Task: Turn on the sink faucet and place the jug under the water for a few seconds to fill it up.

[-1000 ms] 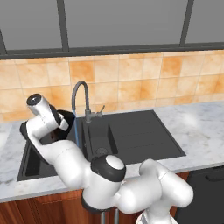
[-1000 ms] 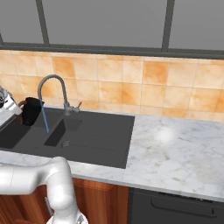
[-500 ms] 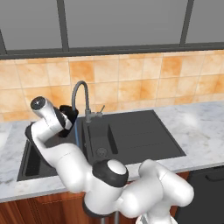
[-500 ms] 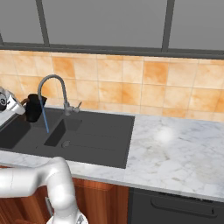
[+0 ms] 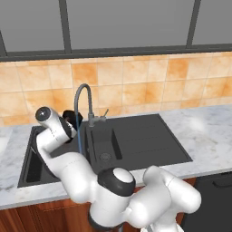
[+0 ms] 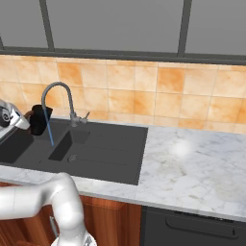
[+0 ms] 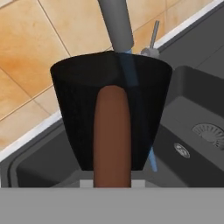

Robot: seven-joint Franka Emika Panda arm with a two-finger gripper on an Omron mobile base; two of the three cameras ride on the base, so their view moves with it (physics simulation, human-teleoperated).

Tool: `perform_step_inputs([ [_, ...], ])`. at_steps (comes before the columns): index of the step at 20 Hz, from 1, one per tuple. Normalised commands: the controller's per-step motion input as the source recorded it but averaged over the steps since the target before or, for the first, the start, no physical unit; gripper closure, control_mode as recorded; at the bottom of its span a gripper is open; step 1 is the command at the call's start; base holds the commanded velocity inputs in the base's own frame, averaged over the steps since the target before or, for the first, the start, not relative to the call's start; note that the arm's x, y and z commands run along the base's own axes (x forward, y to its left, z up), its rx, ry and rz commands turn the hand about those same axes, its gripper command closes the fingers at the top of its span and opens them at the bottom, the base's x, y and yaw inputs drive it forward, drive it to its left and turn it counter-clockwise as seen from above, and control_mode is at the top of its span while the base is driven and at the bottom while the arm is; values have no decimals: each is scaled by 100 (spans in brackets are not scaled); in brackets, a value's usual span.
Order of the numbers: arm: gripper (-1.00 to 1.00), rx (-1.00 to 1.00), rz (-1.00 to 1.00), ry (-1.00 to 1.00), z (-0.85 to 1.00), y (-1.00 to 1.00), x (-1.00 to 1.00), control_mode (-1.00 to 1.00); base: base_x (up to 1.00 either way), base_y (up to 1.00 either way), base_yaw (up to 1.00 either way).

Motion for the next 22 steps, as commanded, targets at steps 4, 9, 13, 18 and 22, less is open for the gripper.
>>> perform_step_inputs([
  [4, 100, 0, 0, -4, 0, -6, 0, -100, 0, 0, 0],
  [9, 100, 0, 0, -10, 0, -9, -1, -100, 0, 0, 0],
  [13, 100, 0, 0, -14, 0, -2, -13, -100, 0, 0, 0],
  [18, 100, 0, 0, -13, 0, 0, -21, -100, 0, 0, 0],
  [22, 100, 0, 0, -6, 0, 0, -8, -100, 0, 0, 0],
])
